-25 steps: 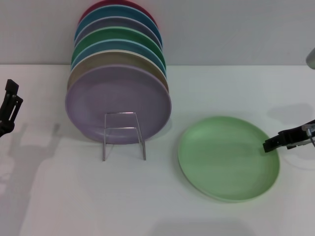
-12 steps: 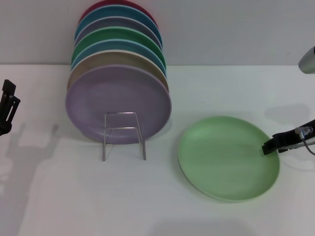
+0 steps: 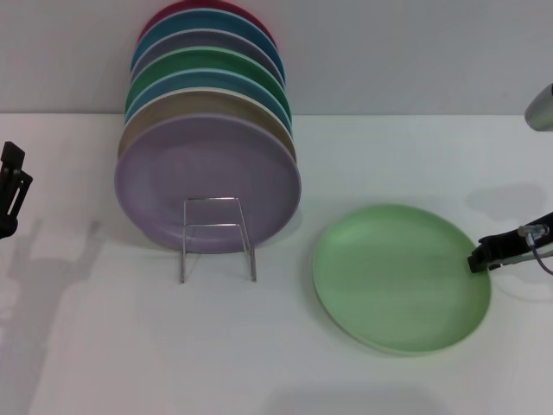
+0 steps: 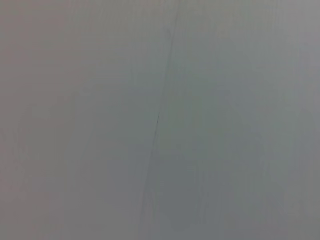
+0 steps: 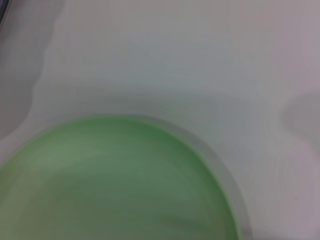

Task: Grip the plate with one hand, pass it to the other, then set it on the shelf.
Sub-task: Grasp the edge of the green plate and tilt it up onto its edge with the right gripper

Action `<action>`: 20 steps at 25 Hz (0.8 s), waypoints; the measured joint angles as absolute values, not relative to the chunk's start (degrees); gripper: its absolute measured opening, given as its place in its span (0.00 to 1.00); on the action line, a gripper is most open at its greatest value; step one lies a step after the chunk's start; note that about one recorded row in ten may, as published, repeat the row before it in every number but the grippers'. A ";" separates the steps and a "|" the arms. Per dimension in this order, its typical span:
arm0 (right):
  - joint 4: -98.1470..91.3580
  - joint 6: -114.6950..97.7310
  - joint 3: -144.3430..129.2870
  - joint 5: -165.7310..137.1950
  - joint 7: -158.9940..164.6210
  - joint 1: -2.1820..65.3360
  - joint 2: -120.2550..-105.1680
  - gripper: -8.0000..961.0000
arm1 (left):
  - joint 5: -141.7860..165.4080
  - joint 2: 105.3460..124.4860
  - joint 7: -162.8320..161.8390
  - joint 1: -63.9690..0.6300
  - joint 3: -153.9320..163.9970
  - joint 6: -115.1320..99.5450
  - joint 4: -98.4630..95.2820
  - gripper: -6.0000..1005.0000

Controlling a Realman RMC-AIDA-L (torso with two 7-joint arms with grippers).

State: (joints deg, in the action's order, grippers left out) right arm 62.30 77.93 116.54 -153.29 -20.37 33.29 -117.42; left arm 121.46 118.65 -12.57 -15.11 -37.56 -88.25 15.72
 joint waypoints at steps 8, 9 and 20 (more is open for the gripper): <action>61.50 77.62 116.26 -153.37 -20.33 33.81 -117.42 0.15 | 121.46 118.65 -12.57 -15.12 -37.62 -88.33 15.73 0.86; 61.50 77.62 116.26 -153.37 -20.33 33.81 -117.42 0.14 | 121.46 118.65 -12.57 -15.12 -37.62 -88.33 15.73 0.86; 61.15 76.93 116.02 -153.86 -20.79 34.27 -117.50 0.09 | 121.46 118.65 -12.57 -15.12 -38.14 -88.33 15.68 0.86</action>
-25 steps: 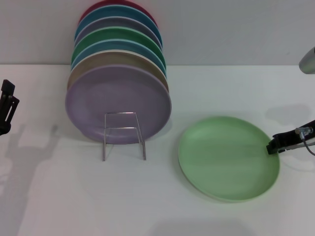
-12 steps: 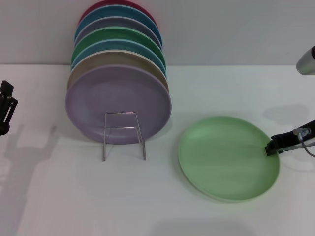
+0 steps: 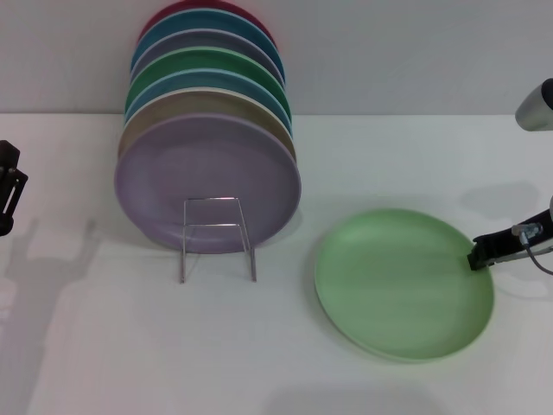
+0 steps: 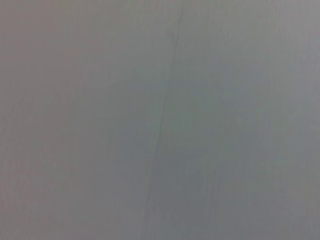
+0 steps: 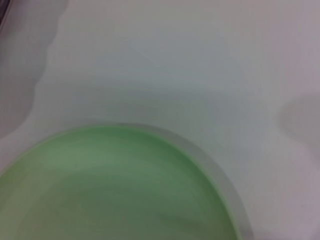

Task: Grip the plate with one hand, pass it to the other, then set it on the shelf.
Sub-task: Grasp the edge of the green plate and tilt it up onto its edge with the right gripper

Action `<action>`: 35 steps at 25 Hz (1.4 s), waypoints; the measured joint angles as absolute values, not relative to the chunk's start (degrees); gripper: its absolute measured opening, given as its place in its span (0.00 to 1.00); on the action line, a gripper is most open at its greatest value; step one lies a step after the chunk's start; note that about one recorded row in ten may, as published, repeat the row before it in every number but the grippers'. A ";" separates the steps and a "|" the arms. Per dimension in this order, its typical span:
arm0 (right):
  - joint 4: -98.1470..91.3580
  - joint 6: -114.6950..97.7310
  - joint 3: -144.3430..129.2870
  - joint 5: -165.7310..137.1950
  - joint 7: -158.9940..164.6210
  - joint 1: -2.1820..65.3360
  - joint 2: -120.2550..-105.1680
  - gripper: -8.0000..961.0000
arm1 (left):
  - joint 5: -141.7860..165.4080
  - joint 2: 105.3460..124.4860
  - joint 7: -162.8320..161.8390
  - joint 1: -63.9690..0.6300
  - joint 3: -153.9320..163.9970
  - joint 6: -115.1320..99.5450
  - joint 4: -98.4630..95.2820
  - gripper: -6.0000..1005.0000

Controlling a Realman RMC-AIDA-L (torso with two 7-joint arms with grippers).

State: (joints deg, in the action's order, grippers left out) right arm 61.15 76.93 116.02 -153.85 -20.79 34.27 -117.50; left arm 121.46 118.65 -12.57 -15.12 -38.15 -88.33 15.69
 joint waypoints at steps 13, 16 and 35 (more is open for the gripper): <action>66.93 75.94 116.13 -153.82 -22.74 32.49 -118.30 0.04 | 121.46 118.58 -12.57 -15.19 -38.23 -88.33 15.64 0.86; 70.40 75.57 116.21 -153.35 -23.79 31.13 -118.74 0.03 | 121.46 118.56 -12.57 -15.20 -38.23 -88.33 15.64 0.86; 86.46 62.59 106.34 -157.15 -23.61 23.11 -119.15 0.03 | 121.54 118.57 -12.57 -15.53 -38.23 -88.42 15.64 0.86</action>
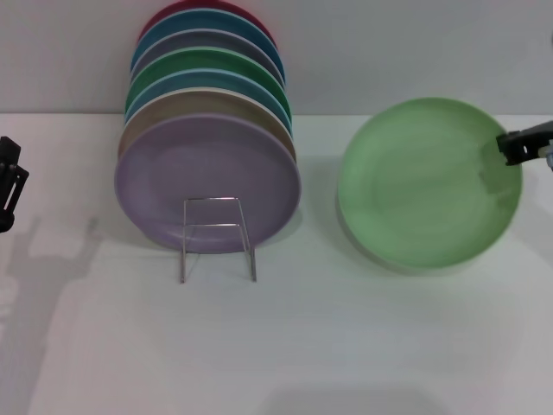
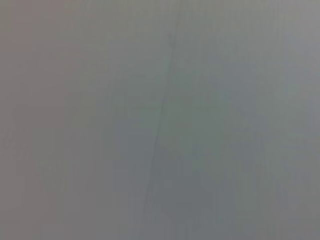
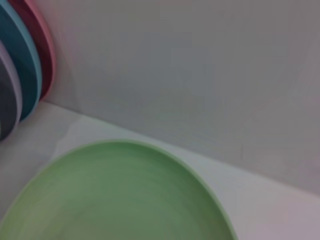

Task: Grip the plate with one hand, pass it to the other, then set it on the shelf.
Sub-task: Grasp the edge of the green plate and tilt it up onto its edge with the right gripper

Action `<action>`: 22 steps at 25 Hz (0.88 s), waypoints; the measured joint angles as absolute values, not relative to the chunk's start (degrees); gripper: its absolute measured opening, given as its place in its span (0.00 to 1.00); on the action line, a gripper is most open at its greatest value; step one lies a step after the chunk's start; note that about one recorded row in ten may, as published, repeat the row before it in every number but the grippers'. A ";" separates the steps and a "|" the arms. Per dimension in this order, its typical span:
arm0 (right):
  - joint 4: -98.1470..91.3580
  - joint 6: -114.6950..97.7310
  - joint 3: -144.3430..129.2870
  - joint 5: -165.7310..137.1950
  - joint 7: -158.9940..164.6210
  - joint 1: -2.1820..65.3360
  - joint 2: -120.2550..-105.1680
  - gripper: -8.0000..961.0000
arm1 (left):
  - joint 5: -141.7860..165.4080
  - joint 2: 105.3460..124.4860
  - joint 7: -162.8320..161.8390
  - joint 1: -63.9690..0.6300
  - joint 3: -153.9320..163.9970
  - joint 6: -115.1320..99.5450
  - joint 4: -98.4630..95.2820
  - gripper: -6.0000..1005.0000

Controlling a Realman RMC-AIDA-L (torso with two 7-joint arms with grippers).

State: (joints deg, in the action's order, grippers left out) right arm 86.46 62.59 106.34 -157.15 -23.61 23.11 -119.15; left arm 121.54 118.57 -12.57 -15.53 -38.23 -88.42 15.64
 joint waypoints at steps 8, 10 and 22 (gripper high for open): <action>89.04 50.04 97.43 -162.88 -21.22 19.64 -119.19 0.03 | 121.71 118.57 -12.57 -15.49 -38.23 -88.42 15.65 0.86; 89.17 48.60 96.66 -163.92 -20.69 19.25 -119.20 0.03 | 121.71 118.57 -12.57 -15.44 -38.23 -88.42 15.65 0.86; 88.86 28.94 90.62 -167.18 -18.75 12.26 -119.27 0.03 | 121.82 118.56 -12.57 -15.11 -37.93 -88.41 15.64 0.86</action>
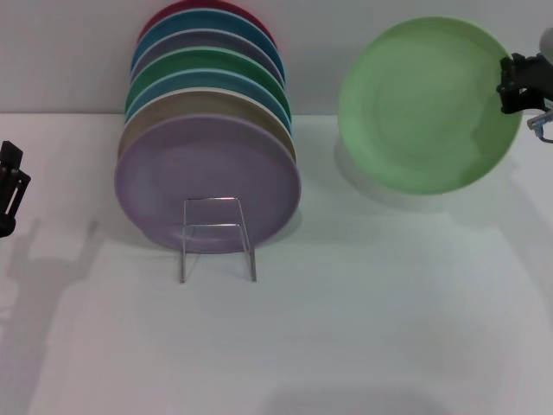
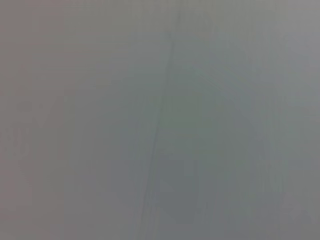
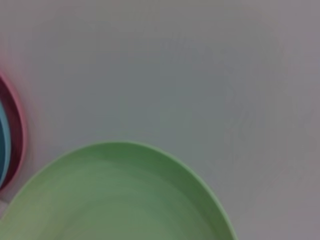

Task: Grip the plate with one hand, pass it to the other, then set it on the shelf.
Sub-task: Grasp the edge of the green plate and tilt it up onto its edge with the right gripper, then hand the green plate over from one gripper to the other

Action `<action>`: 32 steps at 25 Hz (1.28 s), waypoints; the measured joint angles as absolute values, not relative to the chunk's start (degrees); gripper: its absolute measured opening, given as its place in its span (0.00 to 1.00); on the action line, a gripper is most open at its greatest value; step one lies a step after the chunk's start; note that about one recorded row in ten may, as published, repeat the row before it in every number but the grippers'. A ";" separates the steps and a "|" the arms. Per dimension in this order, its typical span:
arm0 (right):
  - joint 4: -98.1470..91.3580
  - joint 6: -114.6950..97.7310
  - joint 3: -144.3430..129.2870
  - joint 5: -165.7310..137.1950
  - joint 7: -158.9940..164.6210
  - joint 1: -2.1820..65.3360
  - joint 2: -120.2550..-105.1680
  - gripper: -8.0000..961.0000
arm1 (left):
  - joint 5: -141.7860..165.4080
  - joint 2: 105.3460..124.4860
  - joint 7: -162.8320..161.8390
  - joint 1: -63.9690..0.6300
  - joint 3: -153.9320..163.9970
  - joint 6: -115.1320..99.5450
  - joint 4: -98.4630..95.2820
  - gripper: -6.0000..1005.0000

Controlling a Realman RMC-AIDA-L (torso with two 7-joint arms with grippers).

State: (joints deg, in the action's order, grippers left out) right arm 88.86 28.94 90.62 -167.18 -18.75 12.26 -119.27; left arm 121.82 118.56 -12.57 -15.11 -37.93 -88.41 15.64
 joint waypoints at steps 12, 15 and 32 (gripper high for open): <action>77.26 -0.21 85.78 -166.82 -17.94 6.03 -119.34 0.03 | 121.79 118.66 -12.58 -15.11 -37.77 -88.07 15.69 0.86; 72.22 -9.35 84.68 -166.72 -16.45 5.68 -119.36 0.03 | 121.71 118.65 -13.50 -14.39 -37.72 -88.23 15.95 0.86; 37.19 -54.29 79.46 -166.54 2.37 13.21 -119.40 0.03 | 122.05 118.82 -15.89 -11.73 -32.16 -95.44 16.18 0.86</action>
